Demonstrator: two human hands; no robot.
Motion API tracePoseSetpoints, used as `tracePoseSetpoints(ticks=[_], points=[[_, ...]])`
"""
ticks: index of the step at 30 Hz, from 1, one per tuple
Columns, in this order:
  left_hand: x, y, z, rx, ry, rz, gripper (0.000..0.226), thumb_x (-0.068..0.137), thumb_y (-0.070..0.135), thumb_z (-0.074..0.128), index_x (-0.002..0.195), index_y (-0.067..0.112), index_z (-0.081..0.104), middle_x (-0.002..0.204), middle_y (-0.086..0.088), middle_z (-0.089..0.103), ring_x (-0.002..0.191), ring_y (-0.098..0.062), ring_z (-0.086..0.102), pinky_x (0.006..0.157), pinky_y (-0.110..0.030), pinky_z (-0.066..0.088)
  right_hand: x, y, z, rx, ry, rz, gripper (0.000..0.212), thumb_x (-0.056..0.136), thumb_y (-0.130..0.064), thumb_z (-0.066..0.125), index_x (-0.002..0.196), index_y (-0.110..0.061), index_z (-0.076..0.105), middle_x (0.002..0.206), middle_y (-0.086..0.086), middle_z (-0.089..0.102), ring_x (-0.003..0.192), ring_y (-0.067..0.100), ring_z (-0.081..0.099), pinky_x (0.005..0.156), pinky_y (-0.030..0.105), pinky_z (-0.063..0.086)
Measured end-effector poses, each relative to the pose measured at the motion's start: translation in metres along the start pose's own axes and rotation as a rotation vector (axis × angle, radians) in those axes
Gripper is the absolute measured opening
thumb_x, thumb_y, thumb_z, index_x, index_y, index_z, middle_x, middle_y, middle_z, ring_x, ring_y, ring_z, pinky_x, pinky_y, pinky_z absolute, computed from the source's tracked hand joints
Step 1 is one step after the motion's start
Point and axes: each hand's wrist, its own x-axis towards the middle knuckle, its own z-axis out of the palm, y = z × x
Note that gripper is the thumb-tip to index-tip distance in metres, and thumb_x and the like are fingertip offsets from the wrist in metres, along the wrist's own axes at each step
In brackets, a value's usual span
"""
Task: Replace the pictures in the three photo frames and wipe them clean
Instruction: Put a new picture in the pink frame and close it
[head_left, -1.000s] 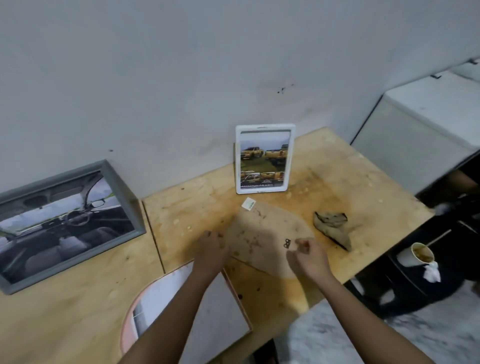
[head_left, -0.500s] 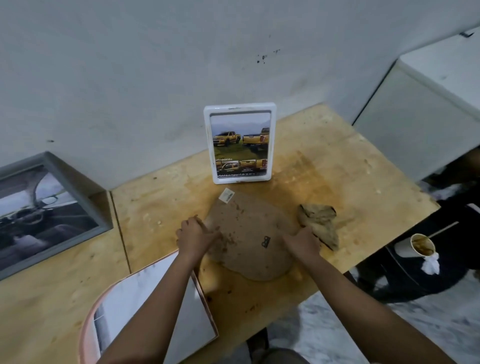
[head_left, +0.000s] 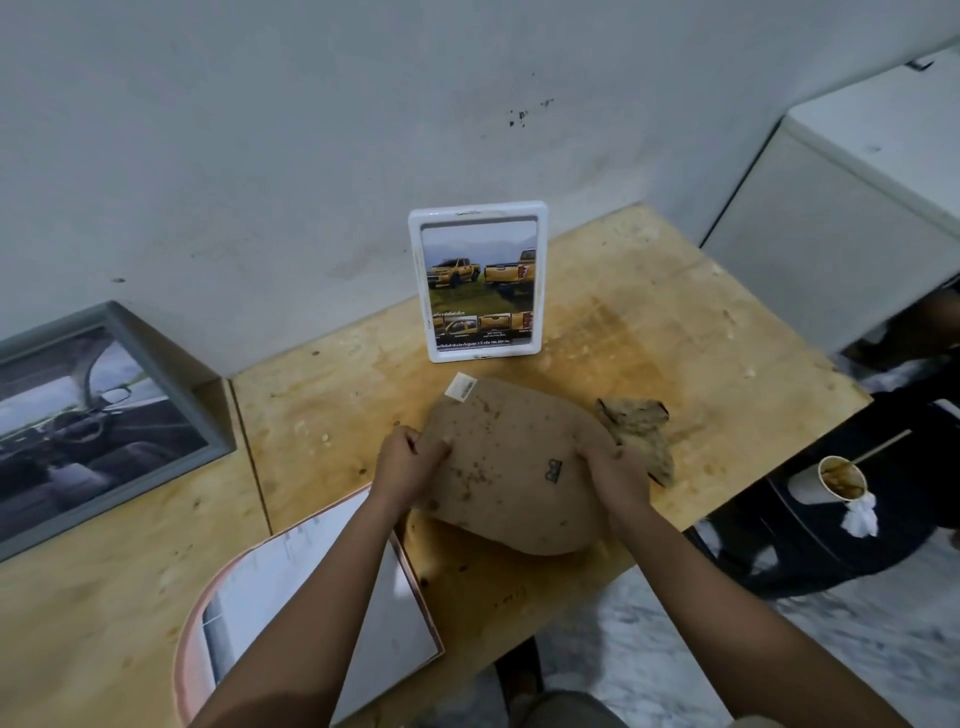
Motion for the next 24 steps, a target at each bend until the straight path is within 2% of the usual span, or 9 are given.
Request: tracePoseSetpoints(ticks=[4, 6, 9, 11, 14, 15, 17, 19, 24], points=[[-0.016, 0.01, -0.015, -0.074, 0.02, 0.042, 0.024, 0.091, 0.032, 0.055, 0.082, 0.015, 0.041, 0.079, -0.003, 0.046, 0.076, -0.02, 0.045, 0.061, -0.03, 0.037, -0.02, -0.023, -0.005, 0.02, 0.064, -0.166, 0.022, 0.091, -0.034, 0.046, 0.079, -0.016, 0.046, 0.082, 0.005, 0.047, 0.07, 0.019, 0.045, 0.055, 0.031, 0.032], [-0.023, 0.015, -0.025, -0.029, 0.054, 0.087, 0.021, 0.09, 0.03, 0.055, 0.091, 0.012, 0.044, 0.085, -0.003, 0.047, 0.082, -0.021, 0.047, 0.062, -0.029, 0.037, -0.032, -0.039, -0.003, 0.006, 0.115, -0.235, 0.022, 0.092, -0.031, 0.042, 0.081, -0.013, 0.049, 0.077, 0.003, 0.046, 0.07, 0.018, 0.043, 0.054, 0.029, 0.03], [-0.038, 0.024, -0.046, 0.174, 0.171, 0.227, 0.045, 0.087, 0.034, 0.058, 0.123, 0.01, 0.045, 0.119, -0.007, 0.047, 0.113, -0.024, 0.043, 0.09, -0.034, 0.042, -0.052, -0.062, 0.008, -0.068, 0.157, -0.412, 0.029, 0.093, -0.038, 0.044, 0.082, -0.012, 0.05, 0.071, -0.002, 0.043, 0.067, 0.014, 0.04, 0.053, 0.027, 0.029], [-0.048, 0.029, -0.064, 0.34, 0.263, 0.324, 0.066, 0.085, 0.041, 0.059, 0.139, 0.011, 0.035, 0.141, -0.009, 0.033, 0.133, -0.026, 0.026, 0.109, -0.039, 0.028, -0.067, -0.075, 0.017, -0.096, 0.103, -0.558, 0.033, 0.093, -0.04, 0.047, 0.074, -0.013, 0.048, 0.065, -0.002, 0.041, 0.063, 0.013, 0.038, 0.052, 0.029, 0.028], [-0.062, 0.039, -0.091, 0.515, 0.29, 0.396, 0.072, 0.086, 0.052, 0.055, 0.143, 0.012, 0.033, 0.151, -0.007, 0.027, 0.144, -0.023, 0.011, 0.117, -0.045, 0.003, -0.089, -0.097, 0.035, -0.153, -0.044, -0.75, 0.038, 0.091, -0.039, 0.053, 0.065, -0.013, 0.044, 0.061, -0.001, 0.04, 0.058, 0.012, 0.038, 0.053, 0.029, 0.028], [-0.068, 0.042, -0.099, 0.535, 0.295, 0.422, 0.067, 0.086, 0.053, 0.054, 0.139, 0.013, 0.04, 0.147, -0.005, 0.035, 0.143, -0.023, 0.018, 0.116, -0.045, 0.002, -0.097, -0.104, 0.041, -0.187, -0.104, -0.799, 0.039, 0.09, -0.04, 0.055, 0.065, -0.013, 0.043, 0.061, 0.0, 0.041, 0.058, 0.012, 0.038, 0.054, 0.029, 0.028], [-0.082, 0.044, -0.116, 0.492, 0.289, 0.47, 0.052, 0.084, 0.052, 0.057, 0.122, 0.017, 0.056, 0.127, -0.001, 0.057, 0.124, -0.02, 0.047, 0.112, -0.042, 0.024, -0.11, -0.117, 0.054, -0.262, -0.228, -0.875, 0.041, 0.087, -0.044, 0.057, 0.069, -0.008, 0.05, 0.066, 0.006, 0.05, 0.063, 0.016, 0.045, 0.058, 0.032, 0.032], [-0.098, 0.041, -0.132, 0.36, 0.245, 0.444, 0.04, 0.081, 0.052, 0.061, 0.106, 0.021, 0.062, 0.102, 0.003, 0.066, 0.094, -0.015, 0.06, 0.086, -0.034, 0.048, -0.123, -0.127, 0.066, -0.31, -0.339, -0.951, 0.043, 0.083, -0.048, 0.059, 0.072, -0.007, 0.053, 0.072, 0.013, 0.055, 0.067, 0.019, 0.049, 0.06, 0.034, 0.035], [-0.133, 0.013, -0.157, -0.08, 0.247, 0.317, 0.024, 0.082, 0.038, 0.068, 0.08, 0.015, 0.063, 0.07, 0.007, 0.056, 0.063, -0.005, 0.052, 0.061, -0.023, 0.041, -0.156, -0.141, 0.095, -0.357, -0.415, -1.042, 0.045, 0.07, -0.059, 0.065, 0.068, -0.015, 0.055, 0.065, -0.002, 0.058, 0.068, 0.019, 0.057, 0.06, 0.035, 0.043]])
